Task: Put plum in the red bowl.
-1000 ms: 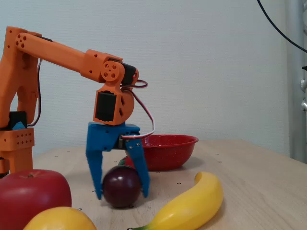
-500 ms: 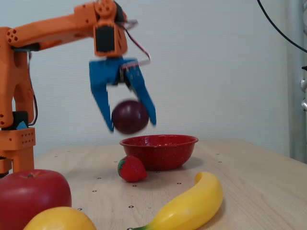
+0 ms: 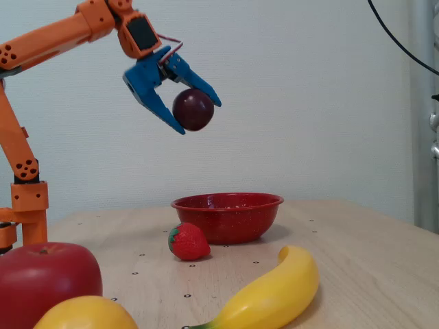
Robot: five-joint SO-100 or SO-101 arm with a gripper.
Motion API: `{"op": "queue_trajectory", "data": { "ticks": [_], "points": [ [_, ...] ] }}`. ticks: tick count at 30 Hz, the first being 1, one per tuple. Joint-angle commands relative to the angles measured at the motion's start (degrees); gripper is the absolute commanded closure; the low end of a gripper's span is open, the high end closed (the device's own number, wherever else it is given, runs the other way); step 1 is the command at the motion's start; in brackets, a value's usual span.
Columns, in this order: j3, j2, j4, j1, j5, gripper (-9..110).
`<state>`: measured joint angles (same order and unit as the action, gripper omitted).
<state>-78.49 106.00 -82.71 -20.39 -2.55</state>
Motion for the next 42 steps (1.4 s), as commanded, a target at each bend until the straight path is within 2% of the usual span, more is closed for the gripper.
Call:
{"op": "queue_trajectory", "data": {
  "ticks": [1,6,14,19,29,36,42],
  "points": [
    [-0.2,3.6,9.7,-3.3,0.6,101],
    [-9.6,0.5,28.8,-6.1,-5.1,101],
    [-15.9,-7.9,38.2,-7.7,-13.3,100],
    [-16.6,-12.7,37.1,-7.9,-15.6,77],
    [-16.6,-20.0,35.9,-7.2,-18.2,48],
    [-9.1,-17.4,32.2,-5.5,-15.6,52],
    [-3.3,-7.5,23.2,-2.4,-12.3,73]
  ]
}}
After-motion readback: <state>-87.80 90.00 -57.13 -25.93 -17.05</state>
